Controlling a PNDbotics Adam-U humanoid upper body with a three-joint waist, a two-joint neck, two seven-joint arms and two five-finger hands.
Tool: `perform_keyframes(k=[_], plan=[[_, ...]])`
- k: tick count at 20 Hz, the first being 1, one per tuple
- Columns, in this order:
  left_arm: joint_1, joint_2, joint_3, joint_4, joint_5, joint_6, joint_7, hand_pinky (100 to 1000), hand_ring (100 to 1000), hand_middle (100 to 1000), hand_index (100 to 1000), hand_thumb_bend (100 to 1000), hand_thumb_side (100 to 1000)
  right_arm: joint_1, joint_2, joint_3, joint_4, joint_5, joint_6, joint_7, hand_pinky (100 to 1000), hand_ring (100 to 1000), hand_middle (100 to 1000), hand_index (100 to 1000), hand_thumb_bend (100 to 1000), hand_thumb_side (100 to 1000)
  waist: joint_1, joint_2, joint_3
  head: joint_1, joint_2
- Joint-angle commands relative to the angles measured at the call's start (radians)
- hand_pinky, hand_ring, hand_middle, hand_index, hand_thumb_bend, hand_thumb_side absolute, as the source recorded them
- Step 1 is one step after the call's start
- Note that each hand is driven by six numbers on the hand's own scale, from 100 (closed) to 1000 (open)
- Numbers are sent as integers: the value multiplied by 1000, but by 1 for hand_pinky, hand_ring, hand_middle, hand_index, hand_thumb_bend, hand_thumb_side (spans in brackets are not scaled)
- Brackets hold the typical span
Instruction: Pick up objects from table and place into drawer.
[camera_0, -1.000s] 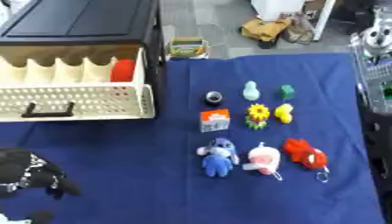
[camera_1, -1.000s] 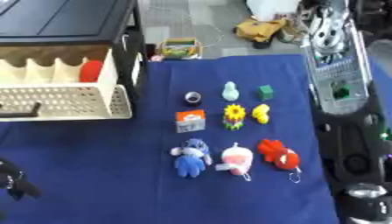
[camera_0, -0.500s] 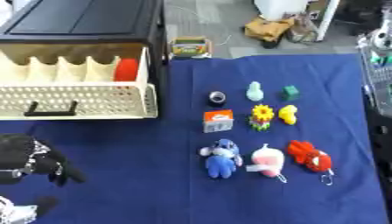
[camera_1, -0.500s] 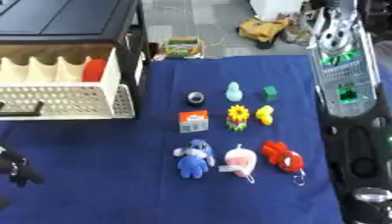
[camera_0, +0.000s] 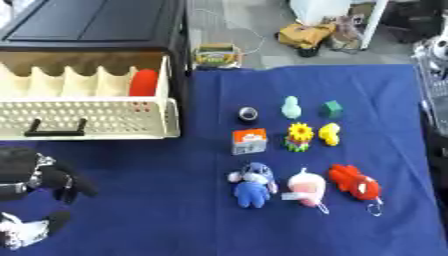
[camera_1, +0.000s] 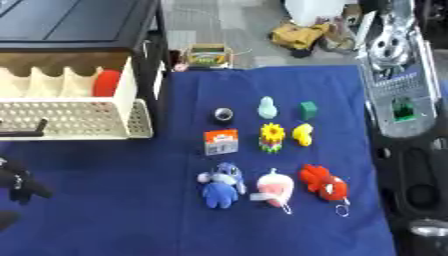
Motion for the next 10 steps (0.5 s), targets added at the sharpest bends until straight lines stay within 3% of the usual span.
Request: perform_keyframes(k=[1, 10], plan=[[-24, 22, 26, -12, 11, 32, 6, 281, 550, 552, 876, 100, 1000, -26, -17, -7, -4, 0, 0, -3, 682, 768, 686, 887, 100, 1000, 2, -12, -2, 3, -15], [-63, 19, 41, -5, -16, 103, 12, 288, 563, 560, 876, 100, 1000, -34, -5, -10, -1, 18, 1, -4, 679, 761, 685, 887, 100, 1000, 5, -7, -13, 6, -26]])
